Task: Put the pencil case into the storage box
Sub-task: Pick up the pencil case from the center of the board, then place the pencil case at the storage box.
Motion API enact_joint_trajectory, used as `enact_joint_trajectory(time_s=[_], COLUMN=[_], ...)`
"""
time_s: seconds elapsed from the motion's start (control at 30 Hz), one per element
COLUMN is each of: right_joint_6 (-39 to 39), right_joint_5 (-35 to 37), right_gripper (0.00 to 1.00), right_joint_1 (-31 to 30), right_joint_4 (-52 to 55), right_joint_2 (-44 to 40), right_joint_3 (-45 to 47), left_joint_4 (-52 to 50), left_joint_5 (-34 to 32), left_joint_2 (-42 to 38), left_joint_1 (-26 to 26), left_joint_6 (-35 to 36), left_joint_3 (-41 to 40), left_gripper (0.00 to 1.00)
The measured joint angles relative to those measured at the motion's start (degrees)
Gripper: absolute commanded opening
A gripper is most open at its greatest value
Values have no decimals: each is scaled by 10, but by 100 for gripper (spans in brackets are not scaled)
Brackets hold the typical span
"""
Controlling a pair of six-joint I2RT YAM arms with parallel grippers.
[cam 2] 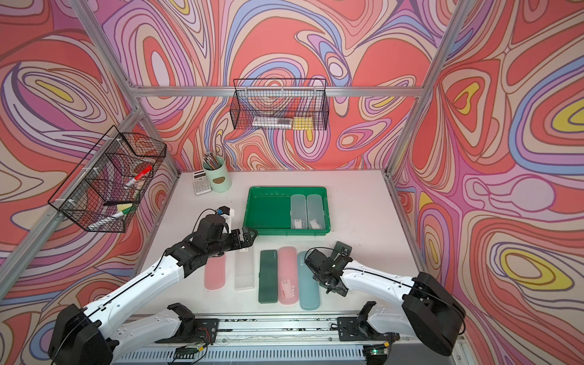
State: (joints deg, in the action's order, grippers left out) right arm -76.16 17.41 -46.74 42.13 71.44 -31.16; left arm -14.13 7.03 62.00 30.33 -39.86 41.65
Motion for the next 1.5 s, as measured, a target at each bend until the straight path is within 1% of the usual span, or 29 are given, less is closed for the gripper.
enact_joint_trajectory(time_s=[0.2,0.23,0.27,0.4,0.5,0.7,0.87,1.13,1.33,1.5], right_joint_6=[-15,-19,-23,-39,-49,-63,-68,-76,-58,-2], right_joint_5=[27,30,33,45,47,59,82,111,133,155], right_gripper=[76,74,69,63,63,61,60,59,59,61], right_joint_1=[-19,-23,-26,-44,-61,-85,-88,-88,-89,-88], right_joint_4=[2,2,2,10,31,103,149,240,291,304], right_joint_2=[31,35,39,48,49,33,-19,-94,-111,-93], right_joint_3=[-14,-16,-18,-24,-31,-76,-113,-128,-184,-269], left_joint_4=[0,0,-1,-33,-50,-74,-93,-114,-125,-119], left_joint_5=[4,4,3,-2,-11,-17,-14,-18,-7,29], left_joint_2=[2,2,2,3,2,-11,-11,-8,36,93], left_joint_1=[0,0,0,0,0,0,0,0,0,-12], left_joint_6=[0,0,0,7,19,31,46,65,77,77], left_joint_3=[0,0,2,35,66,75,91,123,184,230], left_gripper=[99,99,99,99,100,99,99,99,99,99])
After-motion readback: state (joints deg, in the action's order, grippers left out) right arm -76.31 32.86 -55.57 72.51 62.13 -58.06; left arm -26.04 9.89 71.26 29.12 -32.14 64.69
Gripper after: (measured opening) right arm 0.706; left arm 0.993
